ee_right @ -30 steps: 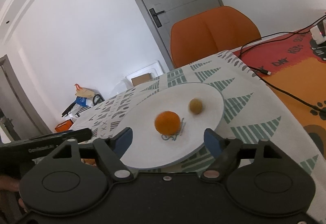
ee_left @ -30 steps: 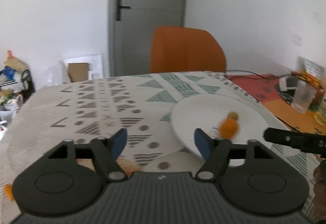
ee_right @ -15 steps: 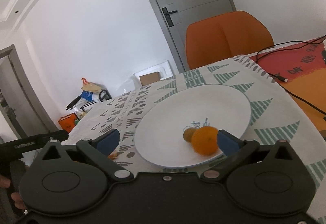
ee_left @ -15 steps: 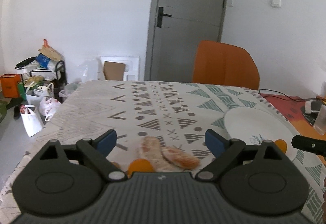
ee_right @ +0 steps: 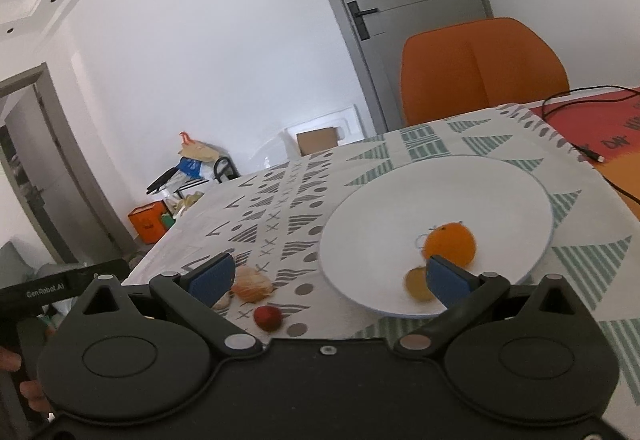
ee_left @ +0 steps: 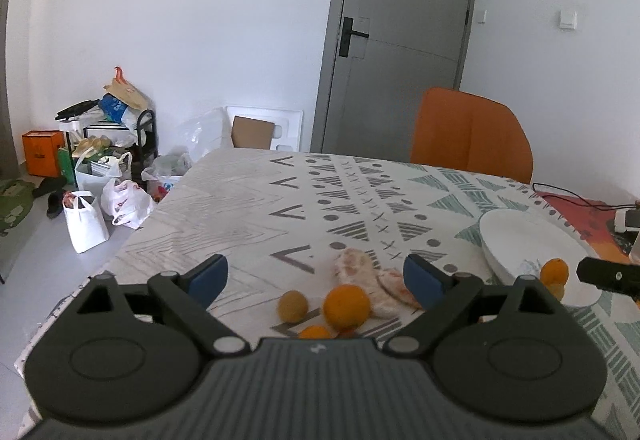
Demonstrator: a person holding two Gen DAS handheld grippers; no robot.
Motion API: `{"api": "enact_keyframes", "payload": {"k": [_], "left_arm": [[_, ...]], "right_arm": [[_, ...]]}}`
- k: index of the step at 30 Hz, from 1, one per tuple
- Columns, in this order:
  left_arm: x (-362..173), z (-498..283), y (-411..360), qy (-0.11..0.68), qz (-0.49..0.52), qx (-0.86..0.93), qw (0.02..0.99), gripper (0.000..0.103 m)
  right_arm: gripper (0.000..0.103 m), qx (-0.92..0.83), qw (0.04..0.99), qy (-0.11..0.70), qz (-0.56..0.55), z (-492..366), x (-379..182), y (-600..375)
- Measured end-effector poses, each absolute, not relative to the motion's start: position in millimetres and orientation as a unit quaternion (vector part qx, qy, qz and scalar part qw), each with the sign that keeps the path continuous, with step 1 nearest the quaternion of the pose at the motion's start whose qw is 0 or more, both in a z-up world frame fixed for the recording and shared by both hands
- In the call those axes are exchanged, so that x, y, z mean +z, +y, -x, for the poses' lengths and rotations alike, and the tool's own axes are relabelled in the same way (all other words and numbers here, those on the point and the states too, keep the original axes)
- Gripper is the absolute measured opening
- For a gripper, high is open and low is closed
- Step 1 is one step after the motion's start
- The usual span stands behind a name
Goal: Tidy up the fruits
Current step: 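Move both tools back toward the remaining fruits, then grasp a small orange with the left gripper while the right gripper grasps the red plum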
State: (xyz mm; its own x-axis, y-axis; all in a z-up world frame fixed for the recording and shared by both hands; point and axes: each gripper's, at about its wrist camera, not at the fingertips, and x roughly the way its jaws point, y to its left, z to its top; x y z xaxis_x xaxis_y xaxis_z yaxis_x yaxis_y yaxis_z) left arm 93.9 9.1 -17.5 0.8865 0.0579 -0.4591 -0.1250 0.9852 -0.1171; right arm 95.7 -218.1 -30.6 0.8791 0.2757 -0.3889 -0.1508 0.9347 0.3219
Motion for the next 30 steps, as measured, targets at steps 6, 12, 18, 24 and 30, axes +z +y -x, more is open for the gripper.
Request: {"api": "enact_keyframes", "payload": {"k": [6,12,18,24,30], "left_arm": [[-26,-84,19,0.227,0.078,0.040,0.970,0.093],[-35,-79,26,0.226,0.085,0.031,0.970,0.090],[-45,-79,36,0.231,0.099,0.031,0.967,0.075],[-56,-83,40,0.244,0.115,0.022,0.963,0.067],[-65,-90,40,0.255,0.126,0.009,0.959,0.055]], "right_arm": [[0.103,0.123,0.957,0.226,-0.133,-99,-29,-199],[0.103,0.137,0.957,0.228,-0.119,-102,-27,-180],[0.103,0.141,0.953,0.244,-0.107,-108,-33,-167],[0.103,0.148,0.951,0.257,-0.093,-113,-40,-155],[0.101,0.151,0.950,0.264,-0.072,-114,-45,-144]]}}
